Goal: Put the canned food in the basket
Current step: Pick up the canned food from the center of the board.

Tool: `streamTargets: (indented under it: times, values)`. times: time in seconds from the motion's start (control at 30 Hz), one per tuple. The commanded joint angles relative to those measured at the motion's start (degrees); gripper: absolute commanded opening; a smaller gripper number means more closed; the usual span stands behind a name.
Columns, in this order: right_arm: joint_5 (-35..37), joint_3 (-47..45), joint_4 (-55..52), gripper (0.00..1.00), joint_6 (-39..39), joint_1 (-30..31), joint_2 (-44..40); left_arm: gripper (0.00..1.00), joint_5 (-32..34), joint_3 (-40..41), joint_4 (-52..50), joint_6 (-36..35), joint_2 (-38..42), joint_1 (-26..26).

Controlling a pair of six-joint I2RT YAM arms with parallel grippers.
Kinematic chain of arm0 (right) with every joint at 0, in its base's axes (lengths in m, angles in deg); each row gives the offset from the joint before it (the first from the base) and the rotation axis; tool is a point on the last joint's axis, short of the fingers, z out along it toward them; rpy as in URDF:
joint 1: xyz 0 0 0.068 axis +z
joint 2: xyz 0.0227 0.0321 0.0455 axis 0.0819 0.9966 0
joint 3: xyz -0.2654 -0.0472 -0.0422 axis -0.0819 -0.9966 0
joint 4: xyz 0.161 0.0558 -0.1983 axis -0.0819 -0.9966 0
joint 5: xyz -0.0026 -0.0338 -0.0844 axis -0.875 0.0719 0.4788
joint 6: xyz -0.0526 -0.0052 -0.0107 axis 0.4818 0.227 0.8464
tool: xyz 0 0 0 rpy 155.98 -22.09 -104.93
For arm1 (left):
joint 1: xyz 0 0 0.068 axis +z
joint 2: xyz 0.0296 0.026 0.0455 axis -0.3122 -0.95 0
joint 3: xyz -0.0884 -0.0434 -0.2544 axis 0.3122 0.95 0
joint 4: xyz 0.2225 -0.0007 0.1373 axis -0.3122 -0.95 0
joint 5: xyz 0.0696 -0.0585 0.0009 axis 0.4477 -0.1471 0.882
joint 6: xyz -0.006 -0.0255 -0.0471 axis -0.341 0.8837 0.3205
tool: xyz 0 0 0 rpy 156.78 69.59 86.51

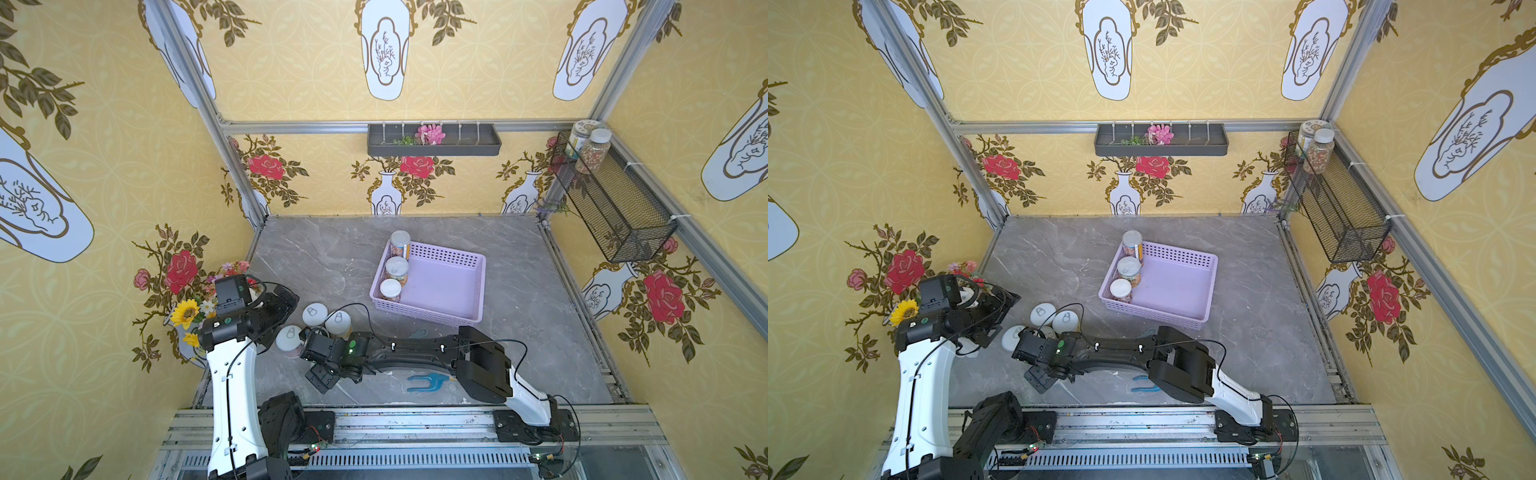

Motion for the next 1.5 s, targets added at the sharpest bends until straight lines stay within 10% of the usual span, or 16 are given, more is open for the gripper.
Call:
streamTargets:
  times: [0.0,1.47]
  values:
    - [-0.14,0.39,-0.91,0.85,-1.19,-0.61,0.44,0.97,-0.24,-0.22,-0.63,-0.76,0.06,0.08]
    - [-1.16,5.7,-2.22,0.82,-0.3,-1.71,3.7,0.97,-0.95,-0.19,-0.9,-2.23,-0.04,0.15]
